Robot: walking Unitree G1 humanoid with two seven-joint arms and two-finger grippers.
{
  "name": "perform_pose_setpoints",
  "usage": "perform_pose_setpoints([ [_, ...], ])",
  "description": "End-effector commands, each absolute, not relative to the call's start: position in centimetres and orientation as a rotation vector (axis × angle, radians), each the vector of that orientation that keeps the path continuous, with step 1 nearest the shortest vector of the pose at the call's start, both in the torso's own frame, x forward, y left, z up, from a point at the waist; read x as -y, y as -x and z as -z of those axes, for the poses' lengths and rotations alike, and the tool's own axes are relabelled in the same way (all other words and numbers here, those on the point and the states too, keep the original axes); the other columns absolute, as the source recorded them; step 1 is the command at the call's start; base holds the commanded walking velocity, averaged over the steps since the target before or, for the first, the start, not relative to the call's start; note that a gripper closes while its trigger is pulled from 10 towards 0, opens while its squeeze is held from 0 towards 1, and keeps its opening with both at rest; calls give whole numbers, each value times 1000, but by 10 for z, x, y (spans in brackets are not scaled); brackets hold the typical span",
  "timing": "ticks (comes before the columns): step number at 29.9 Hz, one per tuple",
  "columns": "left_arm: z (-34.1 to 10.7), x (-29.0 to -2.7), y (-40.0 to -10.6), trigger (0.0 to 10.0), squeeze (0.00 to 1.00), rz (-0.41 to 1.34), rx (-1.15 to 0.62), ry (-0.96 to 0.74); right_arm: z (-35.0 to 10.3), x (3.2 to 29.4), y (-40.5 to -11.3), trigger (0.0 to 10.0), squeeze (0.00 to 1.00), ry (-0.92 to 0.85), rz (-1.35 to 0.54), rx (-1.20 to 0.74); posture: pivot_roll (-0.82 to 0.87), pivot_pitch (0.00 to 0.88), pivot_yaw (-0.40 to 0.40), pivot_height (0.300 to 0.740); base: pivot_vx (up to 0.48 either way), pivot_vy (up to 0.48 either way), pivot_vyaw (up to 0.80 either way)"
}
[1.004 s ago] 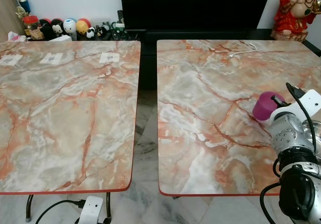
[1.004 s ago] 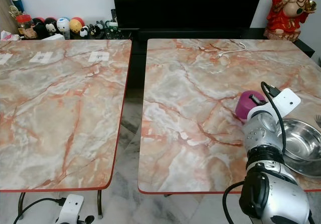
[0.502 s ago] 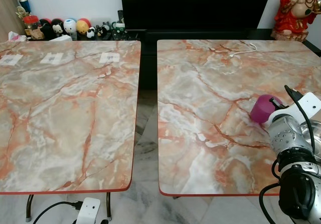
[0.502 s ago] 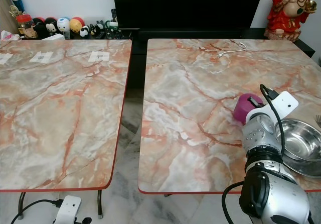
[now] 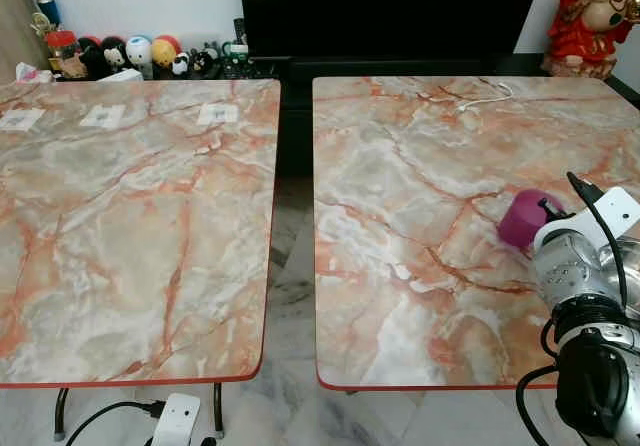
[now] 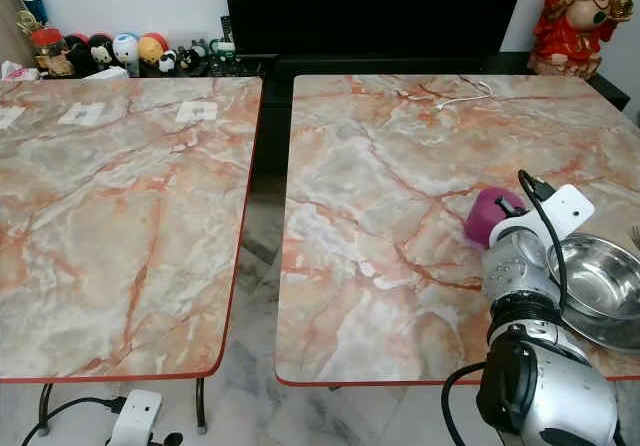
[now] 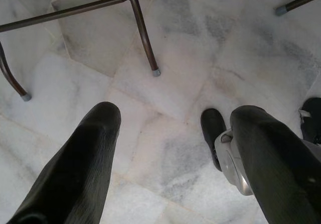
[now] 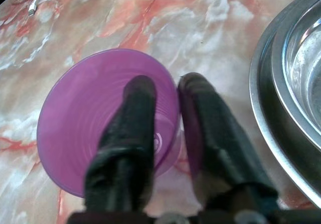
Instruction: Setting the table
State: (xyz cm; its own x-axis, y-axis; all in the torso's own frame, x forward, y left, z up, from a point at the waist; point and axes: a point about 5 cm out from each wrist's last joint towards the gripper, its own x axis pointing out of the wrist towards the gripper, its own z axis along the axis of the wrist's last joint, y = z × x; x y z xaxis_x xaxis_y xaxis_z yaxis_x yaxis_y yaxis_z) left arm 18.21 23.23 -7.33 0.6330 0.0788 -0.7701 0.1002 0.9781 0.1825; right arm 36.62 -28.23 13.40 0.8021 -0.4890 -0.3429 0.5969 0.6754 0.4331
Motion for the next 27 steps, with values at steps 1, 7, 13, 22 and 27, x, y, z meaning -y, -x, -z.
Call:
perform_pose_setpoints([
  [1, 76, -233, -177, 10000, 0, 10, -908, -215, -138, 281, -369, 10000, 251, -567, 613, -198, 62, 27, -15, 740, 0, 0, 0],
  [7, 76, -234, -176, 10000, 0, 6, -911, -216, -141, 280, -370, 10000, 0, -562, 609, -190, 63, 28, -15, 740, 0, 0, 0],
  [13, 76, -235, -176, 10000, 0, 6, -912, -217, -146, 281, -372, 10000, 0, -562, 604, -165, 63, 28, -15, 740, 0, 0, 0],
  [22, 75, -235, -177, 10000, 0, 6, -906, -217, -151, 279, -374, 10000, 0, -550, 586, -140, 64, 25, -17, 740, 0, 0, 0],
  [27, 75, -232, -179, 10000, 0, 8, -898, -214, -154, 280, -375, 10000, 0, -524, 591, -122, 64, 25, -17, 740, 0, 0, 0],
])
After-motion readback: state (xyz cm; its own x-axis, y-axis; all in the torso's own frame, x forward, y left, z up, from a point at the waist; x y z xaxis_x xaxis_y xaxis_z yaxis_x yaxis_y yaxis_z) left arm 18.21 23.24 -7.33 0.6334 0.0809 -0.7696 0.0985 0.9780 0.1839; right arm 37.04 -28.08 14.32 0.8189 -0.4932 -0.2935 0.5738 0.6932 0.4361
